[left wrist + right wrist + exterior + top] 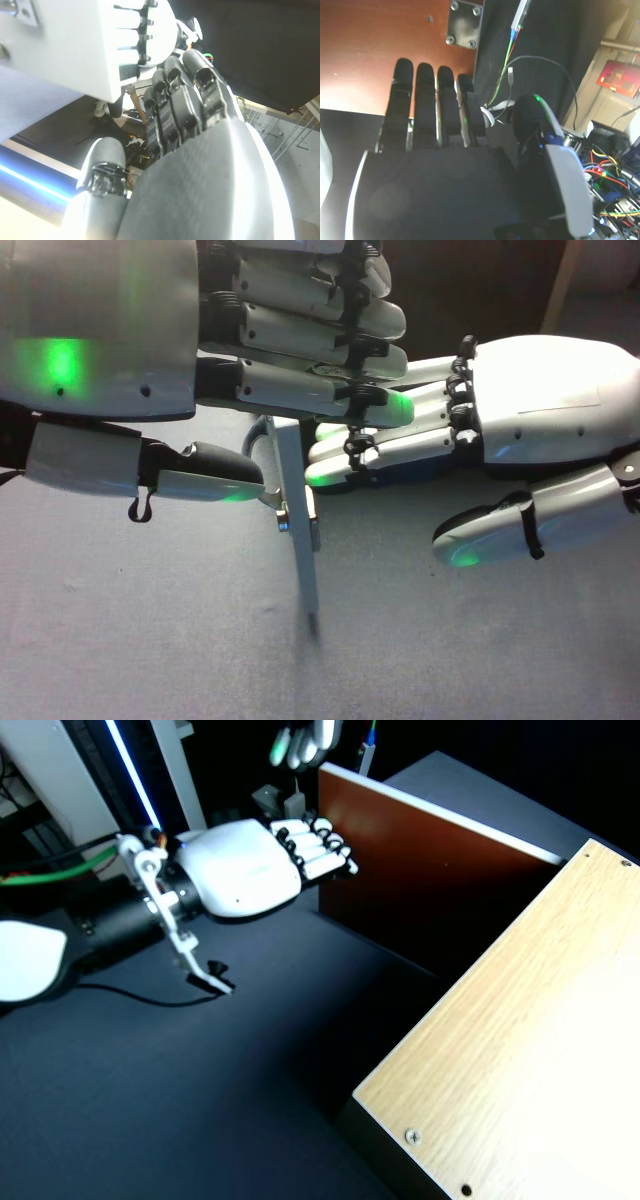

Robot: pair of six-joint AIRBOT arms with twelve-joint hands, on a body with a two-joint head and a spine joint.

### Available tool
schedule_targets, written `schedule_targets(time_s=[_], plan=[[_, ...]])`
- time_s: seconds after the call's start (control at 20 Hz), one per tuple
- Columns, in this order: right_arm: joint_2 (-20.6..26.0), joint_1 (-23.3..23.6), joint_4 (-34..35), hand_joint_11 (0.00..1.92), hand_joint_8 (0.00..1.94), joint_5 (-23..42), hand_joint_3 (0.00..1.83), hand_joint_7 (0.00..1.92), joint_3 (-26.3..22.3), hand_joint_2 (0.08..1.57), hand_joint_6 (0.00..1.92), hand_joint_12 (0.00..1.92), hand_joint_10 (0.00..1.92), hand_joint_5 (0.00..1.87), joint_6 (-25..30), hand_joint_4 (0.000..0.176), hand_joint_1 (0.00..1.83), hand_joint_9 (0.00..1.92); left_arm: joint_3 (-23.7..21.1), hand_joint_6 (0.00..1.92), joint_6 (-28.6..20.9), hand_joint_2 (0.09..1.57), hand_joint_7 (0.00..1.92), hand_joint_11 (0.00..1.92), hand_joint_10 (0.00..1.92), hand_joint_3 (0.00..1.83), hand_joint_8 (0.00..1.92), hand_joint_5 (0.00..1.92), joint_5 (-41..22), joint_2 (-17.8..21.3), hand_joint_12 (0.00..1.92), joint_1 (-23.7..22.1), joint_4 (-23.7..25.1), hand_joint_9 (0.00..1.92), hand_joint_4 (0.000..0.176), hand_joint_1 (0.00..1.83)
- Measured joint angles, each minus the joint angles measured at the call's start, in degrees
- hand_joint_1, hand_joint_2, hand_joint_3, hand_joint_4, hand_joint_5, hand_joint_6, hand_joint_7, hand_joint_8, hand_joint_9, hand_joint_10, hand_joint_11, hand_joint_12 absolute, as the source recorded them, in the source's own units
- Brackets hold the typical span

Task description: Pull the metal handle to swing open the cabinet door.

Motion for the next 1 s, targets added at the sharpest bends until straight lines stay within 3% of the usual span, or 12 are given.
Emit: schedule_targets(time_s=[0.25,1.0], plan=[[-2.2,0.0,0.1,0.00,0.00,0.1,0.00,0.22,1.0,1.51,0.01,0.67,0.01,0.19,-0.3,0.000,0.00,0.22,0.0,0.00,0.0,1.57,0.41,0.00,0.00,0.01,0.00,0.35,0.0,0.0,0.89,0.0,0.0,0.38,0.000,0.08],[-8.1,-0.4,1.9,0.00,0.00,-2.2,0.00,0.22,5.1,1.51,0.01,0.66,0.00,0.20,-0.4,0.000,0.00,0.21,0.0,0.00,0.0,1.56,0.41,0.00,0.00,0.01,0.00,0.36,0.0,0.0,0.90,0.0,0.0,0.38,0.000,0.11]])
